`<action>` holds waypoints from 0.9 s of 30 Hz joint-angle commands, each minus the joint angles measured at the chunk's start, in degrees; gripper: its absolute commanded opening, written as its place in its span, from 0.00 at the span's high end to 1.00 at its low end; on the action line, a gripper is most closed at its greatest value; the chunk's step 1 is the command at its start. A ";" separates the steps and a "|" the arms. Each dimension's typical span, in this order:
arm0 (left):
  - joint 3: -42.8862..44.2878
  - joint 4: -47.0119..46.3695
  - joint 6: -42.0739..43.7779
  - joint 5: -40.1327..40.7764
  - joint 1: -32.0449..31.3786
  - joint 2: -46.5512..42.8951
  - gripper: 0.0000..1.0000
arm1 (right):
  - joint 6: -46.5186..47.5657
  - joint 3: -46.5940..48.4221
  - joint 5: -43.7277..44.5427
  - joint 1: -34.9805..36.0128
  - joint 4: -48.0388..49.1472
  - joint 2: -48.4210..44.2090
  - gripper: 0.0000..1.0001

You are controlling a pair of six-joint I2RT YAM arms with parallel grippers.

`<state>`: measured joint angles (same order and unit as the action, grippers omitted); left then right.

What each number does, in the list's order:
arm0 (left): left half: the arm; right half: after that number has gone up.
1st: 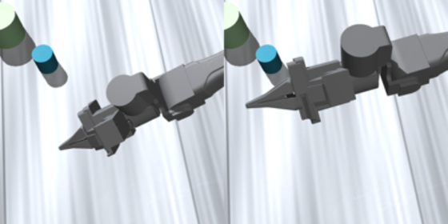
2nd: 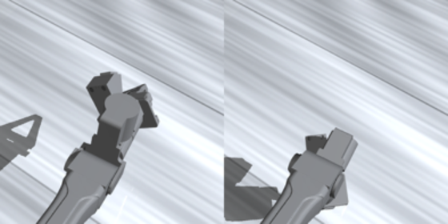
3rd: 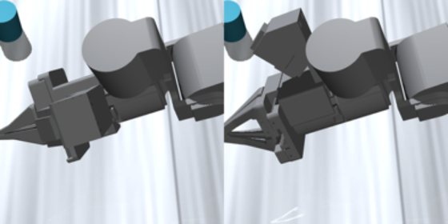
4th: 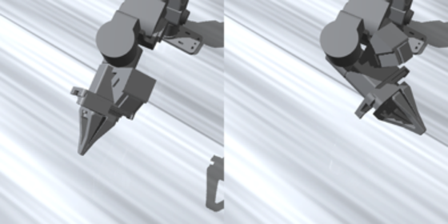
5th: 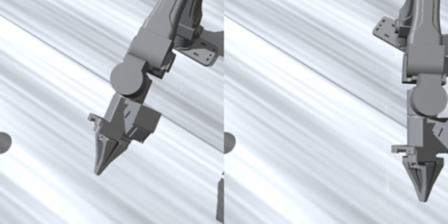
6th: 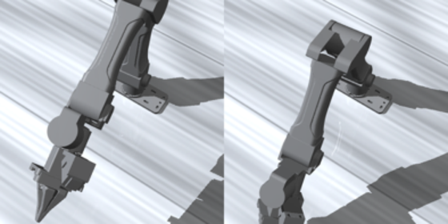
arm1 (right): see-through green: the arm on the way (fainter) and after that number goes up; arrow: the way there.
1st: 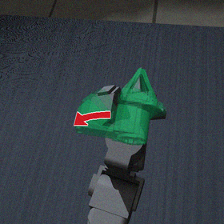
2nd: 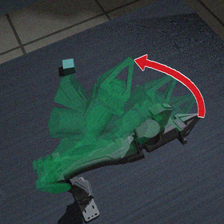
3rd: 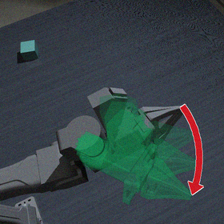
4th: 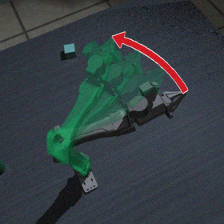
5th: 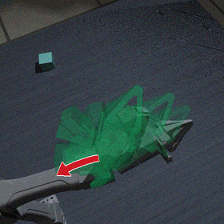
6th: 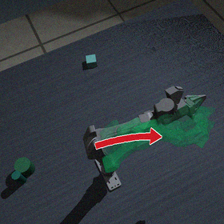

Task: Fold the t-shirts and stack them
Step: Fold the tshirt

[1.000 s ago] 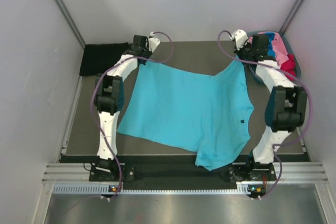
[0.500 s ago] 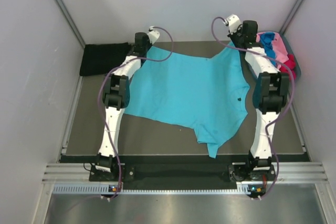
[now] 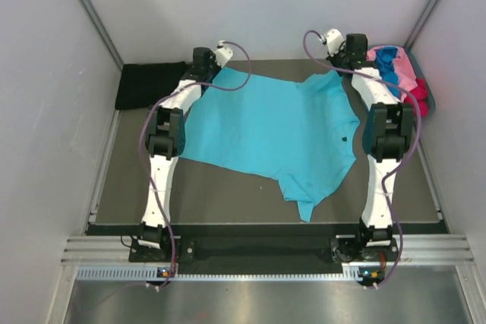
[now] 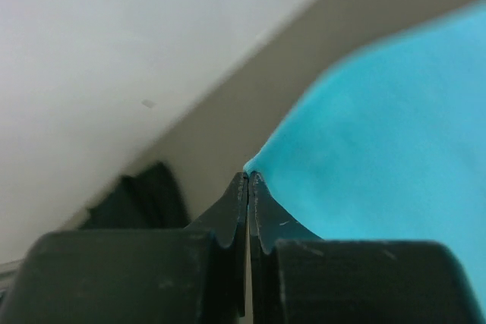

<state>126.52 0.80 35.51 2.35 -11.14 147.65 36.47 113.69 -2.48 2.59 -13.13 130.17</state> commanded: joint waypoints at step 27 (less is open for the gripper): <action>-7.16 12.65 -4.66 -8.15 3.58 -17.14 1.00 | -2.02 -25.36 -3.76 2.07 -15.61 -32.42 1.00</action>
<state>116.99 12.95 31.40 -4.12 -7.94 130.78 35.29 89.01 -6.76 4.12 -29.17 103.28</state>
